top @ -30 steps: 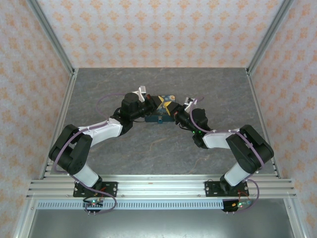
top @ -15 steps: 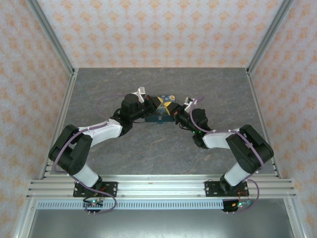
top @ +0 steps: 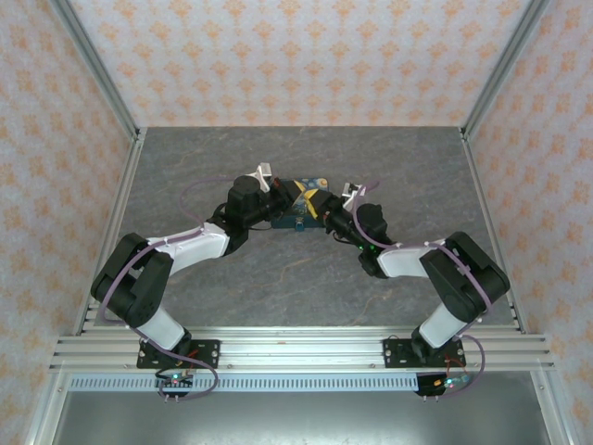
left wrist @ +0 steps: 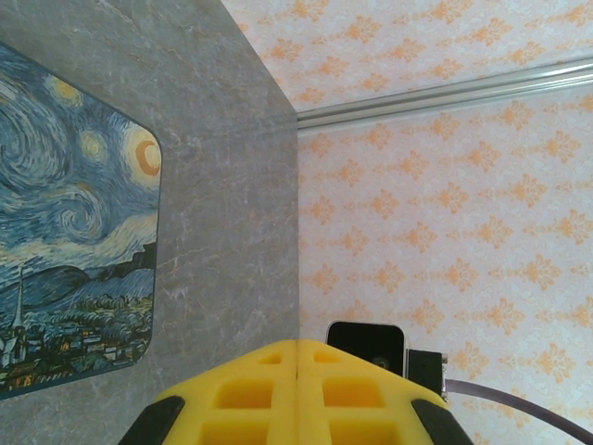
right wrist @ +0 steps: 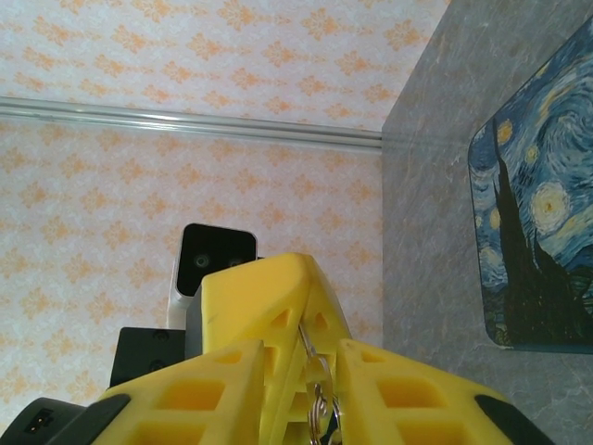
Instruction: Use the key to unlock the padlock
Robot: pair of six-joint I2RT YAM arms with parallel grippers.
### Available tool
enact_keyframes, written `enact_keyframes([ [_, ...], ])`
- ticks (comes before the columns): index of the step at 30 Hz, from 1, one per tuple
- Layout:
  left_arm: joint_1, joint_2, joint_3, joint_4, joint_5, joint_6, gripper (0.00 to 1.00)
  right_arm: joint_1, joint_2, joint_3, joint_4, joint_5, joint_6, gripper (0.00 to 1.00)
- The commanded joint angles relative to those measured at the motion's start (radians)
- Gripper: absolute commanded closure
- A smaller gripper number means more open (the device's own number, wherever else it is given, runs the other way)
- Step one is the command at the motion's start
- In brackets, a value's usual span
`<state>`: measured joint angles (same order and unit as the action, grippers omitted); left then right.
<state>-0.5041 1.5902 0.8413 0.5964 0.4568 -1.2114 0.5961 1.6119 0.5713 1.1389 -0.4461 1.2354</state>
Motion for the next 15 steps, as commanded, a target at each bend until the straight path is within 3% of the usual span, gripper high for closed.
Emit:
enact_keyframes([
  [1, -0.007, -0.016, -0.003, 0.028, -0.026, -0.008, 1.00, 0.010, 0.021, 0.029, 0.062, -0.014, -0.001, 0.73],
  [15, -0.007, -0.029, -0.023, 0.031, -0.034, -0.008, 1.00, 0.007, 0.019, 0.008, 0.064, 0.048, 0.003, 0.90],
])
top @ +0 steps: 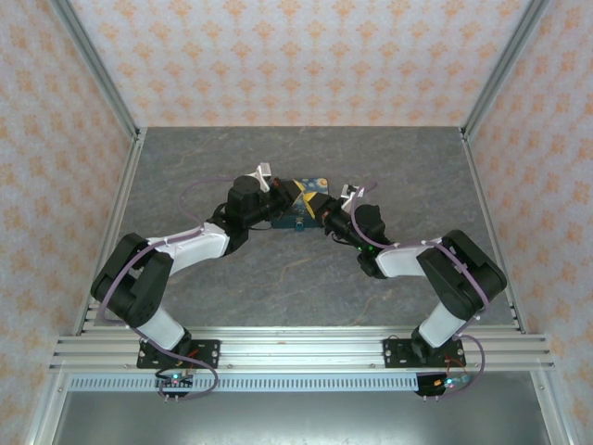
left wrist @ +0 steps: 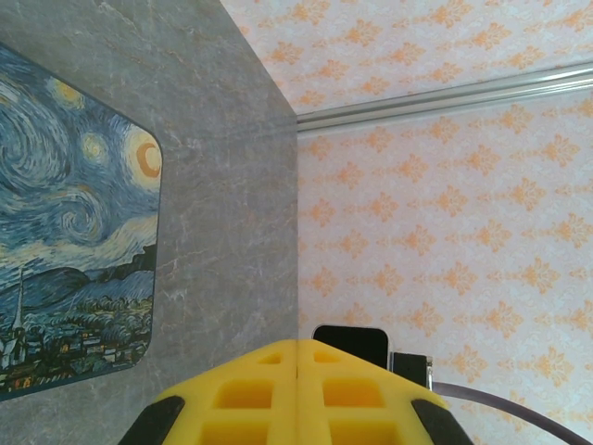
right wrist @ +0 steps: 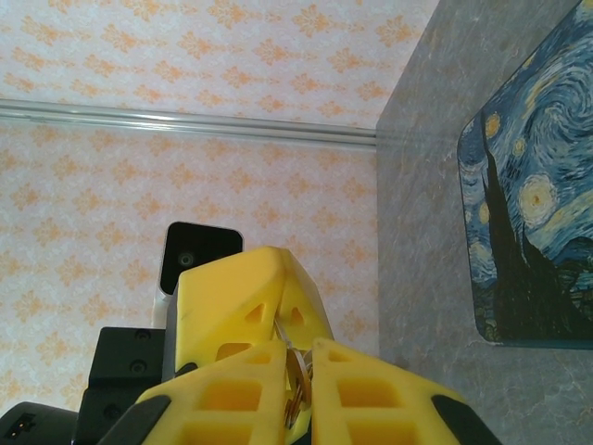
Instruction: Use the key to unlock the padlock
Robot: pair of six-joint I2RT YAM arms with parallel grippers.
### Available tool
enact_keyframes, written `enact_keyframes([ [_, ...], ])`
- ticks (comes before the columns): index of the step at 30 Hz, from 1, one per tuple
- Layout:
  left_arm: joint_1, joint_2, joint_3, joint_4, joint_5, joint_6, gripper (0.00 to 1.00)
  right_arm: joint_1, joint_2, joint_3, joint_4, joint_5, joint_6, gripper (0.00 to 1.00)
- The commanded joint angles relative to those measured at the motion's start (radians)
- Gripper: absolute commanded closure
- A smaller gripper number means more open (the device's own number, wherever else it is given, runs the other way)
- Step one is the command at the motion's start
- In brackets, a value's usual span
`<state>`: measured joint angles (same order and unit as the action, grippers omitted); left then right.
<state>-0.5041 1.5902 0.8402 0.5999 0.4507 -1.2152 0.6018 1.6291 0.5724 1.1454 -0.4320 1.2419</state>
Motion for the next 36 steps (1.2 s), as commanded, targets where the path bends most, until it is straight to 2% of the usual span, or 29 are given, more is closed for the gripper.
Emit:
enact_keyframes([
  [1, -0.007, -0.034, -0.025, 0.027, -0.030, -0.004, 1.00, 0.000, 0.000, 0.000, 0.059, 0.046, -0.002, 0.92],
  [5, -0.007, -0.051, -0.041, 0.028, -0.041, -0.004, 1.00, -0.005, -0.005, -0.018, 0.065, 0.069, 0.001, 1.00],
  [15, -0.008, -0.070, -0.065, 0.028, -0.053, -0.007, 1.00, -0.018, -0.026, -0.035, 0.059, 0.090, 0.001, 1.00],
  [22, -0.005, -0.078, -0.043, -0.015, -0.042, 0.007, 0.98, -0.025, -0.038, -0.033, 0.034, 0.049, -0.024, 1.00],
  [24, 0.003, -0.096, -0.029, -0.059, -0.043, 0.025, 0.82, -0.029, -0.052, -0.041, 0.020, 0.041, -0.040, 1.00],
  [28, 0.029, -0.171, -0.026, -0.176, -0.055, 0.081, 0.43, -0.051, -0.095, -0.065, -0.030, 0.024, -0.066, 1.00],
  [29, 0.034, -0.194, -0.027, -0.206, -0.055, 0.098, 0.37, -0.058, -0.105, -0.068, -0.040, 0.019, -0.070, 1.00],
  [33, 0.040, -0.273, -0.017, -0.399, -0.069, 0.205, 0.22, -0.098, -0.137, -0.066, -0.102, -0.022, -0.091, 1.00],
  [36, 0.028, -0.302, 0.028, -0.607, -0.100, 0.334, 0.18, -0.131, -0.151, -0.051, -0.150, -0.057, -0.109, 1.00],
])
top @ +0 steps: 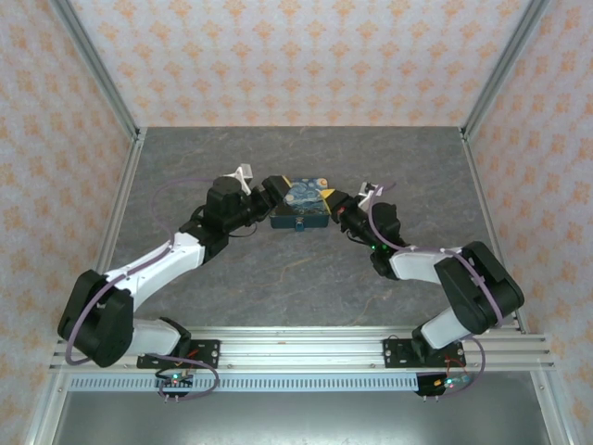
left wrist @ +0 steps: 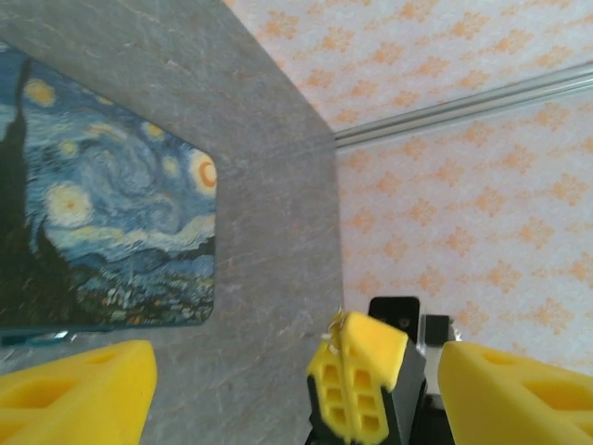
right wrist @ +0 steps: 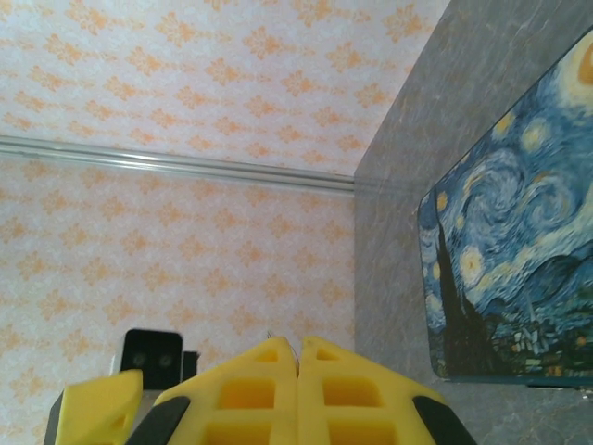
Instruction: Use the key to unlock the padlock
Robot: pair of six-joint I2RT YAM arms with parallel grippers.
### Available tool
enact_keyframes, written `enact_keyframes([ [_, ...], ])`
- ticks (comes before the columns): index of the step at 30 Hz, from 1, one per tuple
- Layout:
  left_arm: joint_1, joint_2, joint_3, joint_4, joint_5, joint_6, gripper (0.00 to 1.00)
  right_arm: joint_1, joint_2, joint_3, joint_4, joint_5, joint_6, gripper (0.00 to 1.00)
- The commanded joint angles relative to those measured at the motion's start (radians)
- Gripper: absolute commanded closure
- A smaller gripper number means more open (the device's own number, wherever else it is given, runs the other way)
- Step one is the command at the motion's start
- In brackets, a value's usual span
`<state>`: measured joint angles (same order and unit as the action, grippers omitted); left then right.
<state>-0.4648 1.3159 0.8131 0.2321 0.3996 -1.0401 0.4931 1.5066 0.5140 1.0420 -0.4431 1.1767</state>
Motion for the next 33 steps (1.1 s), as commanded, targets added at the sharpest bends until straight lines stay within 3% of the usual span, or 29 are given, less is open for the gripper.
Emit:
enact_keyframes([
  [1, -0.020, -0.029, 0.079, -0.329, -0.080, 0.201, 0.18, -0.034, -0.033, 0.015, -0.068, -0.059, -0.051, 1.00],
  [5, -0.055, -0.041, 0.086, -0.518, -0.236, 0.257, 0.17, -0.072, -0.033, 0.054, -0.138, -0.098, -0.072, 1.00],
  [8, -0.057, -0.049, 0.034, -0.500, -0.234, 0.247, 0.18, -0.096, -0.010, 0.091, -0.172, -0.122, -0.076, 1.00],
  [12, -0.091, 0.015, -0.006, -0.381, -0.130, 0.283, 0.27, -0.121, 0.028, 0.148, -0.217, -0.140, -0.073, 1.00],
  [17, -0.152, 0.109, -0.004, -0.293, -0.106, 0.387, 0.38, -0.129, 0.087, 0.222, -0.240, -0.158, -0.064, 1.00],
  [33, -0.173, 0.302, -0.003, -0.046, -0.202, 0.494, 0.46, -0.128, 0.297, 0.315, -0.091, -0.172, 0.063, 1.00],
])
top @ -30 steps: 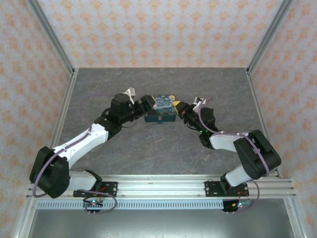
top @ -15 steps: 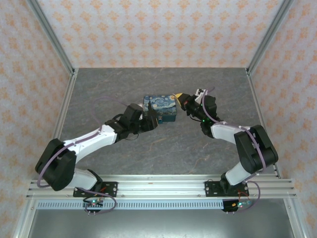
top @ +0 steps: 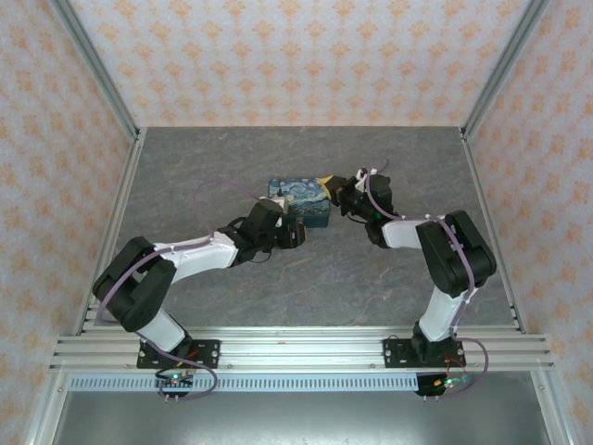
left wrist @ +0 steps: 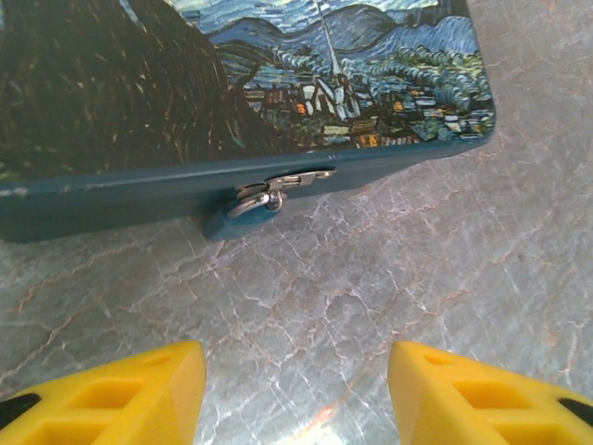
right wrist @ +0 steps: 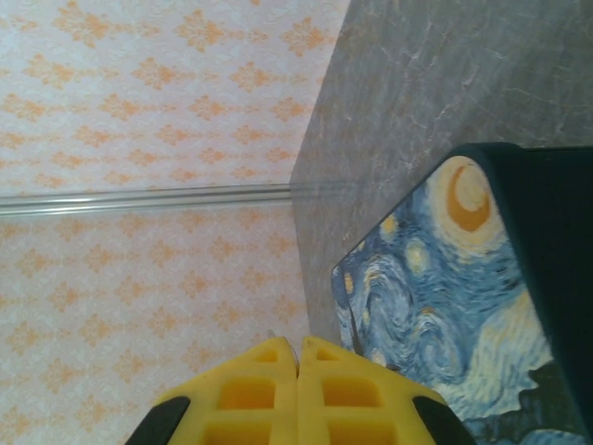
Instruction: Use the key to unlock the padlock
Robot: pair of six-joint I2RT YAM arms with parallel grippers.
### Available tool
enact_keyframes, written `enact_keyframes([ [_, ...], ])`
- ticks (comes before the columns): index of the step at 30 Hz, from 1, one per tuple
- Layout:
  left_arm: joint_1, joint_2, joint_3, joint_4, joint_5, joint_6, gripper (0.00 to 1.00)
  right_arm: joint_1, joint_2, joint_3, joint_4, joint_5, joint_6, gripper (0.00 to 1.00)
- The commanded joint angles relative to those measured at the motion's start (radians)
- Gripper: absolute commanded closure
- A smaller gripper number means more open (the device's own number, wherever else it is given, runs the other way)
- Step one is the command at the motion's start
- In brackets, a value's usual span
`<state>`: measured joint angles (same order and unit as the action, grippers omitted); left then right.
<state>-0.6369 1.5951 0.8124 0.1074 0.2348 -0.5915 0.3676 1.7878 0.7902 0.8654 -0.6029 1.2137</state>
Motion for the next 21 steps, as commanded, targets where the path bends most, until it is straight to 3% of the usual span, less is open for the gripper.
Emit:
enact_keyframes([
  [1, -0.001, 0.030, -0.008, 0.092, -0.039, 0.047, 0.47, -0.004, 0.022, 0.042, 0.087, -0.012, 0.027, 1.00],
  [21, 0.000, 0.211, 0.045, 0.226, -0.123, 0.128, 0.56, -0.002, 0.097, 0.058, 0.119, -0.015, 0.057, 1.00],
])
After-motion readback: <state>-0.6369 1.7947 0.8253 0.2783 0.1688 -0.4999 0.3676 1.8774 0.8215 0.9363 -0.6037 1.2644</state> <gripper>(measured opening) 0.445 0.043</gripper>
